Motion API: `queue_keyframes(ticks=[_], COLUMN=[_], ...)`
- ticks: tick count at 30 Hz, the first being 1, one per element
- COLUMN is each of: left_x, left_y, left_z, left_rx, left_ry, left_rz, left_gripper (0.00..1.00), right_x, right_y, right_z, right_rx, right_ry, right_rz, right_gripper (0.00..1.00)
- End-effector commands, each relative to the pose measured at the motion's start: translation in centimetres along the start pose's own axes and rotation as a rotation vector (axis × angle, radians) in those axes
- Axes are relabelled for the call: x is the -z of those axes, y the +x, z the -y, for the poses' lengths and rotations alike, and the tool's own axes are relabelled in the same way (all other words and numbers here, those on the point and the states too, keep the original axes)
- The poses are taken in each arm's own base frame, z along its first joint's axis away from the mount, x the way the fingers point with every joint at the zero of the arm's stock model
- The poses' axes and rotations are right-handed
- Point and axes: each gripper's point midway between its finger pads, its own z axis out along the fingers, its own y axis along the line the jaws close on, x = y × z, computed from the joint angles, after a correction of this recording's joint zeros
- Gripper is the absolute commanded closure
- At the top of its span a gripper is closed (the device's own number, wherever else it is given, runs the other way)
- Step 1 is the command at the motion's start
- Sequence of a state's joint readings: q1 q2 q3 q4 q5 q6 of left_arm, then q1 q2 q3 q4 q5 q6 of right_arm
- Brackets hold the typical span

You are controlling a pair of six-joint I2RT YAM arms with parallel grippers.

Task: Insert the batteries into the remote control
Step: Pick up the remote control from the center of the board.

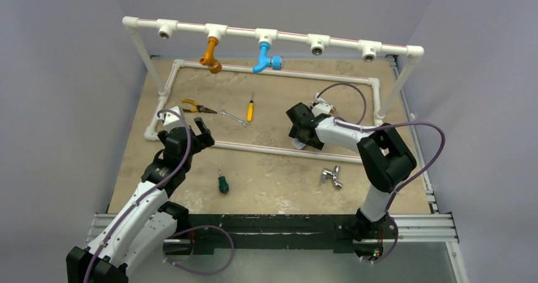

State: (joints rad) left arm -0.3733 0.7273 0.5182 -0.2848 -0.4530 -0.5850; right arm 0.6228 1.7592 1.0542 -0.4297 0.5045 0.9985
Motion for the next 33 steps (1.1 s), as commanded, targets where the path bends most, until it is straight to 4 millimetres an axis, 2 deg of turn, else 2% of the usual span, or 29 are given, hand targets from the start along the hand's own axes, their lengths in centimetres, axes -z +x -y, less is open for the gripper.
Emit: queue_keyframes(ticks=[1,6,8,13,16,20,24,28,33], left_x=[0.5,0.6,0.7,1.1,1.2,1.5,1.6,1.9,2.1], left_y=[-2.5,-2.5,-2.7,-3.1,-3.0,-2.7,-2.7,-2.6,-2.0], left_z=[0.8,1.1,1.3,1.8,2.1,2.4,2.7,3.1,3.5], left_rx=[0.038,0.044,0.046,0.051,0.052,0.052,0.059,0.056,0.062], left_ry=[0.014,0.030,0.038,0.059,0.076,0.091,0.103,0.122,0.148], left_rz=[0.054,0.049,0.048,0.042,0.029,0.006,-0.001,-0.021,-0.049], left_gripper=[0.04,0.04,0.04,0.04,0.04,0.03,0.03,0.03,0.04], right_x=[-0.1,0.0,0.2,1.3,2.4,4.7,6.8,8.2,9.8], right_y=[-0.2,-0.2,-0.2,-1.4,-2.1,-2.7,-2.5,-0.7,1.6], right_z=[0.6,0.6,0.4,-1.0,-2.3,-4.2,-5.2,-6.4,-6.4], right_rx=[0.006,0.030,0.031,0.054,0.112,0.199,0.273,0.368,0.440], right_ry=[0.057,0.061,0.044,-0.052,-0.138,-0.261,-0.349,-0.495,-0.611], right_rz=[0.009,0.015,0.020,0.052,0.079,0.139,0.184,0.138,0.122], right_gripper=[0.26,0.41,0.50,0.76,0.84,0.91,0.93,0.95,0.95])
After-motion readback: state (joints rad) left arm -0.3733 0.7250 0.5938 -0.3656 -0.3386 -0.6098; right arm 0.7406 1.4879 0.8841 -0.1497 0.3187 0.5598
